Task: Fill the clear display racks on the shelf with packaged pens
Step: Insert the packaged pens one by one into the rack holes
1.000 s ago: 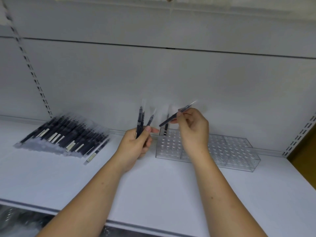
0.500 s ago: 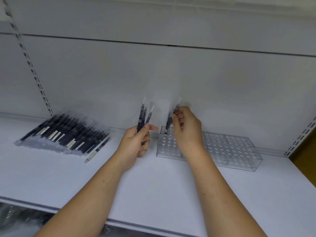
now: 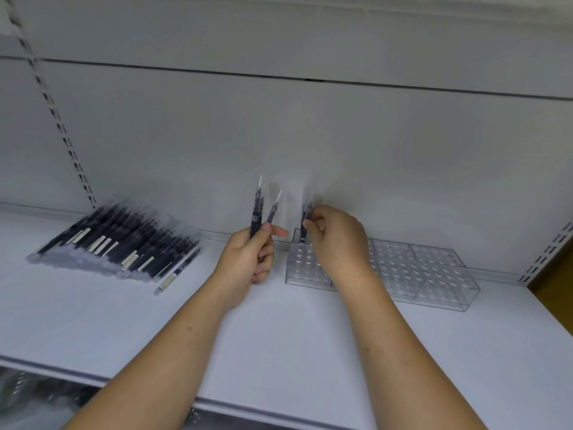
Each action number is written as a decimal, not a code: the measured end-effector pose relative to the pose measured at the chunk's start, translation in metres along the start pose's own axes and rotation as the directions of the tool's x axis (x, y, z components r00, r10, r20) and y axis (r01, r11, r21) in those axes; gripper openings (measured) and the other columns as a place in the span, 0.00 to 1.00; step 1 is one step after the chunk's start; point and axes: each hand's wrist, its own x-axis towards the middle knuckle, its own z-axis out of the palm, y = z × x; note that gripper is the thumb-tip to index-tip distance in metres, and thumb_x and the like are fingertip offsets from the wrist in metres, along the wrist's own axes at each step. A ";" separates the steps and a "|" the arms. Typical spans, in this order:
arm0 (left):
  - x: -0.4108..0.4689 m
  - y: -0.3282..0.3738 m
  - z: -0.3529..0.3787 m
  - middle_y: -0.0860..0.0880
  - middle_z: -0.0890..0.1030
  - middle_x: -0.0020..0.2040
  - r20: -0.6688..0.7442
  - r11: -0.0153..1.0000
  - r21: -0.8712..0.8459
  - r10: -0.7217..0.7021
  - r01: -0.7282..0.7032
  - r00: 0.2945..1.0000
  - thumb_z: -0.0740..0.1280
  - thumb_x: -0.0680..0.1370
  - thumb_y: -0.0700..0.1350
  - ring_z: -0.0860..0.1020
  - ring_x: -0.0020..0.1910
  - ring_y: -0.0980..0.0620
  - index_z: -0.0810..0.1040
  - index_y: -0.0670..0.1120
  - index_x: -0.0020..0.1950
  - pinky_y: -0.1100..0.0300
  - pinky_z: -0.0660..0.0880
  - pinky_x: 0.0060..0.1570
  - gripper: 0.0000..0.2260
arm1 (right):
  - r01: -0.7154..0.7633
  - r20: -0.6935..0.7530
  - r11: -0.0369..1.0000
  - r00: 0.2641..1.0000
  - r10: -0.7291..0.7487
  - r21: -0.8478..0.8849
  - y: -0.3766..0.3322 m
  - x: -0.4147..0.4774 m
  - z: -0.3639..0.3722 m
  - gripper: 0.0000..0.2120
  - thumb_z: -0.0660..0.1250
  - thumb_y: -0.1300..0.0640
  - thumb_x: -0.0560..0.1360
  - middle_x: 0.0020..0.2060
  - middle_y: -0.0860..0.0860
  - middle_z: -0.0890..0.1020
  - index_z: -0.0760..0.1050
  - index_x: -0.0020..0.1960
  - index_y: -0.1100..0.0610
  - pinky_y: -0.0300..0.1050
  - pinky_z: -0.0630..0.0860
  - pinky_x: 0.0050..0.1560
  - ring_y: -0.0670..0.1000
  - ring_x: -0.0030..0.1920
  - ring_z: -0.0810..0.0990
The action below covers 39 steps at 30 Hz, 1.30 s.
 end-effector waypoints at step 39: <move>-0.005 0.004 0.001 0.52 0.58 0.30 0.065 0.999 0.034 0.016 -0.018 0.998 0.59 0.87 0.49 0.55 0.25 0.55 0.81 0.37 0.60 0.62 0.50 0.28 0.17 | 0.046 -0.192 0.618 0.966 0.172 0.785 -0.022 -0.016 -0.025 0.05 0.64 0.65 0.83 0.41 0.55 0.86 0.75 0.50 0.57 0.41 0.78 0.41 0.52 0.39 0.86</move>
